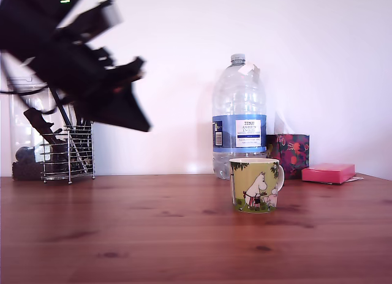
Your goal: Pick up the coffee capsules from the table one by one and drop them inside the nearest coffee cup
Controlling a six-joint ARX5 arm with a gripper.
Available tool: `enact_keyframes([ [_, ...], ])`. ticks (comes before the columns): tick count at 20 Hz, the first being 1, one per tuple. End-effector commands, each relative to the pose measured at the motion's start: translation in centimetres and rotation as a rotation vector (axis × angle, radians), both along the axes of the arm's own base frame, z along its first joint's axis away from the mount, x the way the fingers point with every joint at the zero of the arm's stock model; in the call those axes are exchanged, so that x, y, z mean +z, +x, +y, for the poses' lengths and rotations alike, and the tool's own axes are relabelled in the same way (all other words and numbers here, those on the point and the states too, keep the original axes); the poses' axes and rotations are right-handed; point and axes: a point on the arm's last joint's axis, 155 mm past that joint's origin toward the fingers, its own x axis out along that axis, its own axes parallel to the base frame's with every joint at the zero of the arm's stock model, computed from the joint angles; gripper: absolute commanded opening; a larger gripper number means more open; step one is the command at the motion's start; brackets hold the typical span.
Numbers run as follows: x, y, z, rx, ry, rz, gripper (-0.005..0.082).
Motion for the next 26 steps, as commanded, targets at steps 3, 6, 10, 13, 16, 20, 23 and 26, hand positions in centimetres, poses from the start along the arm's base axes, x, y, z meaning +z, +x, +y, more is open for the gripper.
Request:
enact_keyframes([
  [3,-2.2,-1.7,5.1,0.120,-0.025,0.012,-0.0020],
  [6,-3.0,-2.9,8.9,0.224,-0.050,-0.004,-0.0020],
  [10,-2.9,-4.8,12.5,0.334,-0.087,-0.060,-0.0020],
  [13,-2.5,-6.3,13.7,0.368,-0.112,-0.108,-0.0020],
  [16,-2.5,-7.6,14.5,0.395,-0.119,-0.120,-0.0020],
  [20,-1.4,-8.9,15.3,0.423,-0.122,-0.159,-0.0020],
  [23,-1.1,-9.8,15.9,0.444,-0.120,-0.172,-0.0020],
  [26,-0.7,-10.5,16.3,0.465,-0.137,-0.186,-0.0020],
])
